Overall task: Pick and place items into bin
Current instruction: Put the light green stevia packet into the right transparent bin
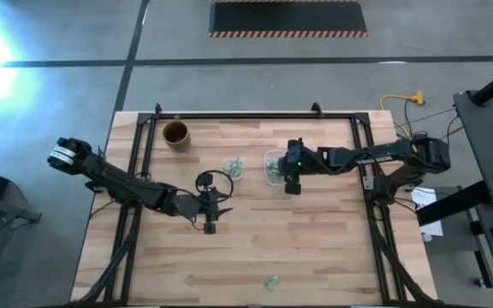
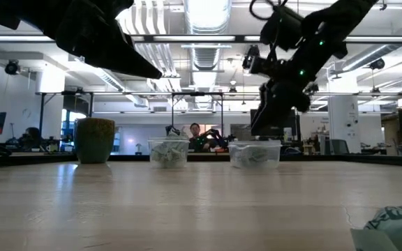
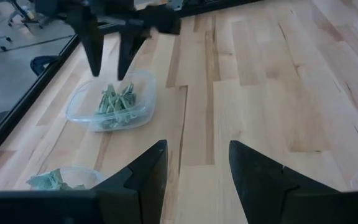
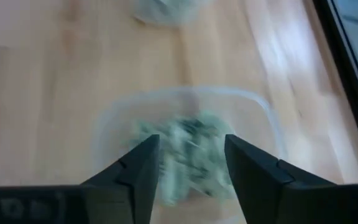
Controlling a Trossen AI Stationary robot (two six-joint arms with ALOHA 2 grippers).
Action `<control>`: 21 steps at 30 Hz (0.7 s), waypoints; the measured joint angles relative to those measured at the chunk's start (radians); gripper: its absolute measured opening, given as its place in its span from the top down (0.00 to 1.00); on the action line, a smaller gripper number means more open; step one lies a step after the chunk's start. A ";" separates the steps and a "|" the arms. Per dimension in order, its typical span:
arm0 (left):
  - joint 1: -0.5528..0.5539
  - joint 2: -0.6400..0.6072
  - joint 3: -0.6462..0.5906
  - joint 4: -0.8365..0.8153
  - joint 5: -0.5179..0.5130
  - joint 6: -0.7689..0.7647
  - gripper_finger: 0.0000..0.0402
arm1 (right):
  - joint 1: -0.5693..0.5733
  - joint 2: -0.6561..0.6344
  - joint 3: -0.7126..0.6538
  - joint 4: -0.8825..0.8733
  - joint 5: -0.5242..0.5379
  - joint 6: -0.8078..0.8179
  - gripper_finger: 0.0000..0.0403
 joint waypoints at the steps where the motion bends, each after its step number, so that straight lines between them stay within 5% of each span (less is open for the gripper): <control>1: 0.000 0.002 0.000 0.001 0.001 -0.006 0.61 | 0.011 -0.010 0.000 0.000 -0.013 -0.005 0.57; 8: 0.000 0.043 0.002 0.028 0.053 -0.016 0.61 | 0.121 -0.067 0.000 -0.002 -0.095 -0.020 0.56; 15: -0.002 0.167 0.018 0.343 0.359 0.129 0.61 | 0.231 -0.087 -0.002 -0.025 -0.114 -0.007 0.59; 21: 0.014 0.222 0.057 0.319 0.358 0.147 0.61 | 0.332 -0.068 -0.011 0.017 -0.314 0.085 0.61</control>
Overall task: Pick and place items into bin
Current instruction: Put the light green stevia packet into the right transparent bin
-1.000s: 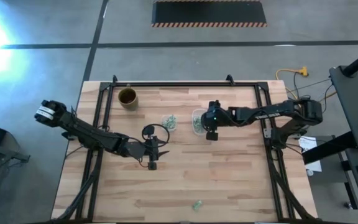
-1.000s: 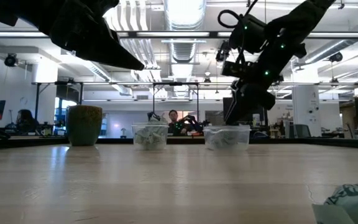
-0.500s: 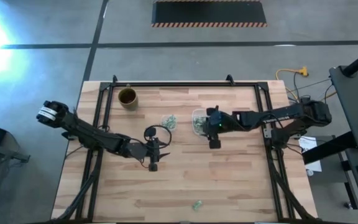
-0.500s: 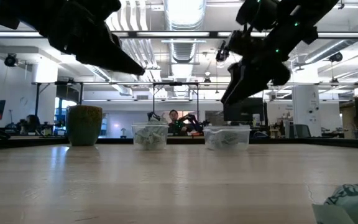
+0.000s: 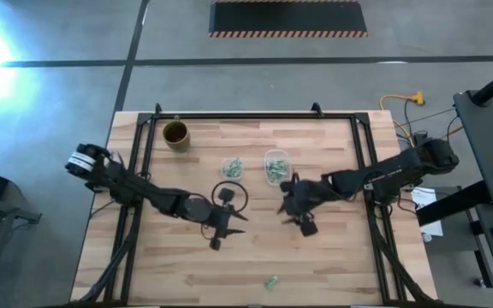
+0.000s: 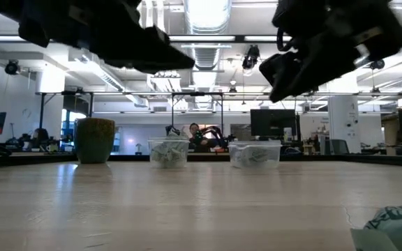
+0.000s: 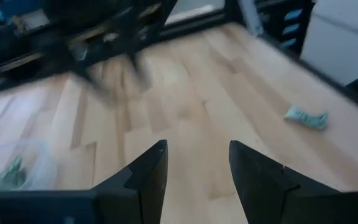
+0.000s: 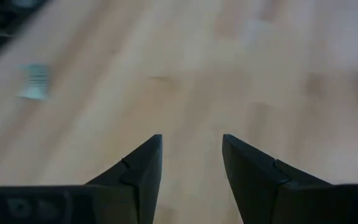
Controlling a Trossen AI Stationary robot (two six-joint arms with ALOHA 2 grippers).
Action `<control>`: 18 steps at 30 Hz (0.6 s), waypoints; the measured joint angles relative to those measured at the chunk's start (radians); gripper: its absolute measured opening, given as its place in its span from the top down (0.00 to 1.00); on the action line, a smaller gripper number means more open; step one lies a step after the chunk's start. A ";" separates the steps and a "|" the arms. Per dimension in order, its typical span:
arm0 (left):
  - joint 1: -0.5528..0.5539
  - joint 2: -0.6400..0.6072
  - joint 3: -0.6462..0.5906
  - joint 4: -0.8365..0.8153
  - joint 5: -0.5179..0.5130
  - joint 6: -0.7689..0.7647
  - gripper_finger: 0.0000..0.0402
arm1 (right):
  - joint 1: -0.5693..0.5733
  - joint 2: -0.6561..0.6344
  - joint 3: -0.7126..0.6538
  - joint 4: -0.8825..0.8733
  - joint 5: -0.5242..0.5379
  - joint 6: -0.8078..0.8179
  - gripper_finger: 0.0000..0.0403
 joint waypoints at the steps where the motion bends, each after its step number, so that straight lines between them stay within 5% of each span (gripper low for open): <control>1: 0.004 -0.002 0.000 -0.019 -0.008 -0.001 0.61 | 0.022 0.009 -0.009 0.023 -0.020 0.011 0.61; 11: 0.010 -0.113 -0.011 -0.319 -0.126 -0.107 0.61 | 0.251 0.099 -0.100 0.415 -0.047 0.094 0.61; 18: 0.011 -0.191 -0.046 -0.377 -0.158 -0.169 0.61 | 0.337 0.233 -0.124 0.734 -0.046 0.112 0.63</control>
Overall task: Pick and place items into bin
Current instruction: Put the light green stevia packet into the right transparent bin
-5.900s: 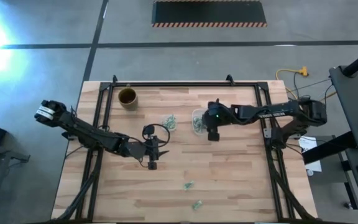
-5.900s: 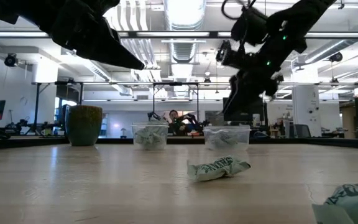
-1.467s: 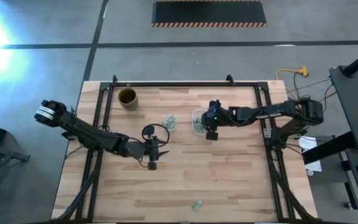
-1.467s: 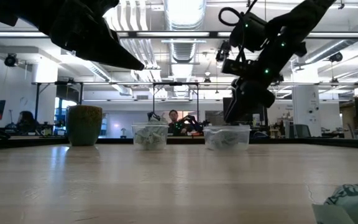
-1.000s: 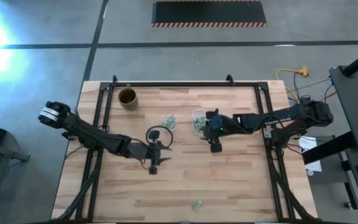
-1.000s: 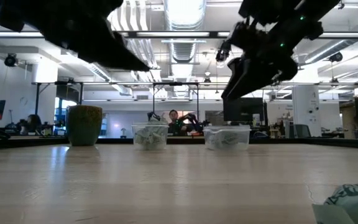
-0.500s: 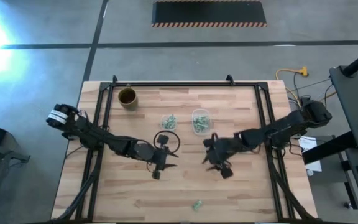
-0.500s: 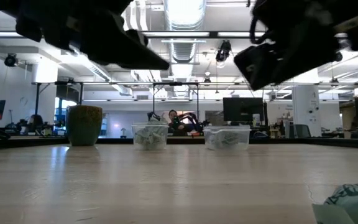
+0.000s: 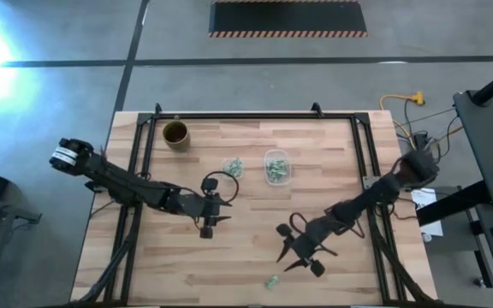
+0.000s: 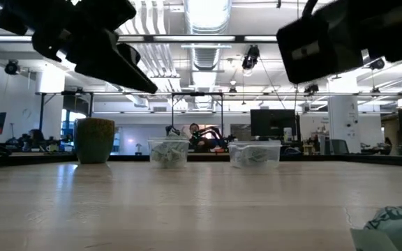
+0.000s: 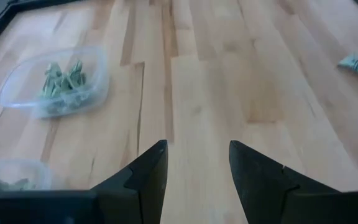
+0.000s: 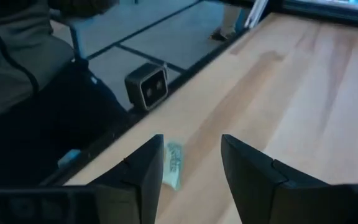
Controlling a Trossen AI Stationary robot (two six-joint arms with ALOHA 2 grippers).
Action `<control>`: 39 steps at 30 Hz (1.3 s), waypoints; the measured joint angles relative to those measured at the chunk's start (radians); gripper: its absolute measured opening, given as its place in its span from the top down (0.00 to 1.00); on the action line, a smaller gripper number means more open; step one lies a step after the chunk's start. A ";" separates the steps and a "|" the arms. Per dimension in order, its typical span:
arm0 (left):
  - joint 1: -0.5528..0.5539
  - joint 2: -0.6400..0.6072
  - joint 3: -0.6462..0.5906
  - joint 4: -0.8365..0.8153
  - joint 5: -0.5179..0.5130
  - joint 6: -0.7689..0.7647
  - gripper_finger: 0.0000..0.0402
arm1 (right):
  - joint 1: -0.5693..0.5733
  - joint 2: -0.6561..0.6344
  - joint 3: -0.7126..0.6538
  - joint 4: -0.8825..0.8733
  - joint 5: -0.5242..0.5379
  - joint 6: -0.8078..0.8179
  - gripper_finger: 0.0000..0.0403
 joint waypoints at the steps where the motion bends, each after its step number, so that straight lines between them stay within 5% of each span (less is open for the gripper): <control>1: 0.001 -0.004 -0.003 -0.003 -0.002 -0.001 0.61 | 0.005 0.022 0.002 0.024 0.000 0.011 0.63; 20: 0.001 0.010 -0.014 -0.047 -0.050 -0.026 0.61 | 0.042 0.391 0.222 0.111 -0.153 0.173 0.63; 29: 0.000 0.008 -0.014 -0.048 -0.050 -0.076 0.61 | 0.044 0.395 0.278 -0.080 -0.074 0.151 0.65; 39: 0.000 0.008 -0.014 -0.047 -0.048 -0.079 0.61 | 0.049 0.396 0.283 -0.104 -0.033 0.127 0.68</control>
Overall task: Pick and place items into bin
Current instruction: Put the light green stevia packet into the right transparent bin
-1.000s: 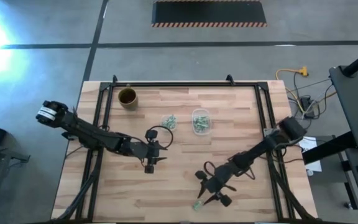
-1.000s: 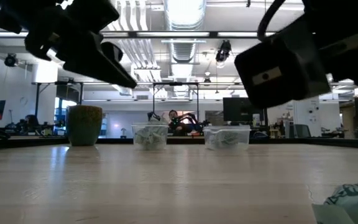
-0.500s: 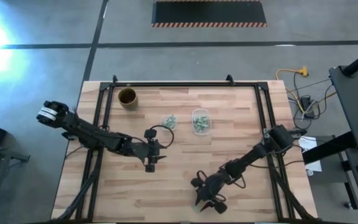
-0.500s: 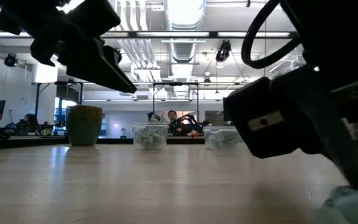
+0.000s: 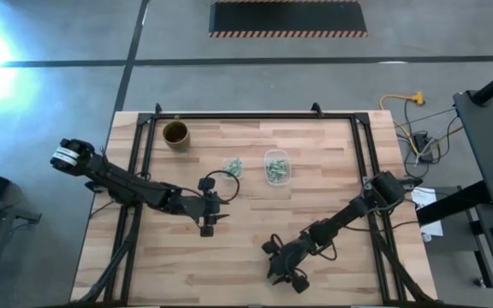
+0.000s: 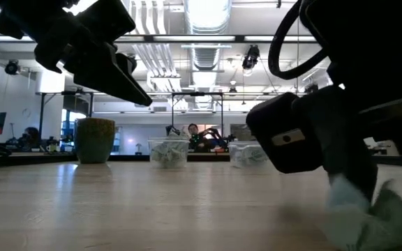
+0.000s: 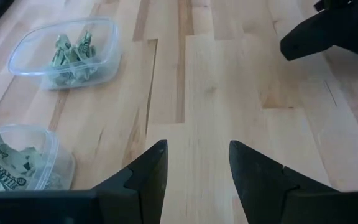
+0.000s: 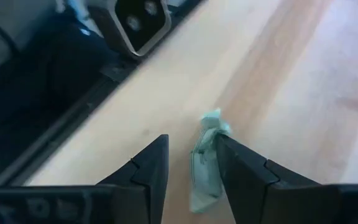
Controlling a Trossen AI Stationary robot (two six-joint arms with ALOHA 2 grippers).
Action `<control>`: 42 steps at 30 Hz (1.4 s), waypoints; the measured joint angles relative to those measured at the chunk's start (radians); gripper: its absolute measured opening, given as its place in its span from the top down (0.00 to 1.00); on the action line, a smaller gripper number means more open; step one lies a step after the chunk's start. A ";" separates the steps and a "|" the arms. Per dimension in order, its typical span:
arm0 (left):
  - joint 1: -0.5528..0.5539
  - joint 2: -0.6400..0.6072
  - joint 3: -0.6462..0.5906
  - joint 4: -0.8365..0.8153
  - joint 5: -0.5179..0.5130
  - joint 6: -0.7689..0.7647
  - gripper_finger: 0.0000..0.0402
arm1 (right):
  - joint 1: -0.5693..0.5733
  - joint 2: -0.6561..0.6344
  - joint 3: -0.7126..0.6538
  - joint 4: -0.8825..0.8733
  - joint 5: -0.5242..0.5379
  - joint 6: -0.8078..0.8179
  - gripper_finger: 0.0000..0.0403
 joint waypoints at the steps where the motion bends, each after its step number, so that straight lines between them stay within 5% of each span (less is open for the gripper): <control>1: 0.000 0.000 0.000 0.000 0.000 0.000 0.61 | 0.000 0.000 0.000 -0.012 0.018 -0.002 0.69; 9: 0.000 0.000 0.000 0.000 0.001 0.000 0.61 | 0.002 -0.004 0.001 -0.042 0.075 -0.037 0.75; 20: 0.000 0.000 0.000 0.001 0.001 0.001 0.61 | 0.002 -0.054 -0.003 -0.113 0.106 -0.118 0.97; 36: 0.001 0.000 0.014 0.005 -0.001 0.009 0.61 | -0.119 -0.491 -0.005 -0.541 0.500 -0.424 0.98; 42: 0.001 0.000 0.041 0.006 -0.002 0.012 0.61 | -0.258 -0.622 -0.028 -0.633 0.530 -0.472 0.98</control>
